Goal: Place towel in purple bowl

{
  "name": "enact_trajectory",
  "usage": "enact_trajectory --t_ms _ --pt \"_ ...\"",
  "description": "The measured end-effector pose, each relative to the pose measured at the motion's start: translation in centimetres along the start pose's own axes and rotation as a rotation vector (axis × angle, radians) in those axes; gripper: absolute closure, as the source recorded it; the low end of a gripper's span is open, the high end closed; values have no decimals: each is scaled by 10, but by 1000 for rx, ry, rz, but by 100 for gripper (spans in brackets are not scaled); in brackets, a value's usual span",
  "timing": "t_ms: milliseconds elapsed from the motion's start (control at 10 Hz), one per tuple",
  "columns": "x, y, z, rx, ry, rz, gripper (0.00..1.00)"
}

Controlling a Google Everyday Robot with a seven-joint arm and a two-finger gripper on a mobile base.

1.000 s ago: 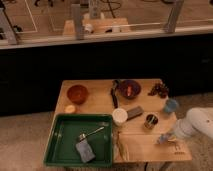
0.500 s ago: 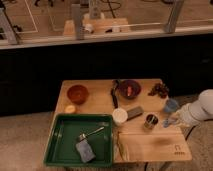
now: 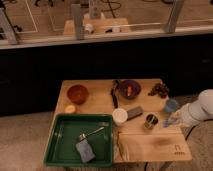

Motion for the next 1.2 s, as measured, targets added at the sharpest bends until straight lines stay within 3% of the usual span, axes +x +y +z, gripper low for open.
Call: enact_trajectory --t_ms 400,900,1200 --pt "0 -2 0 7 0 -2 100" --pt "-10 -62 4 76 -18 5 100" --pt "-21 -97 1 141 -66 16 100"
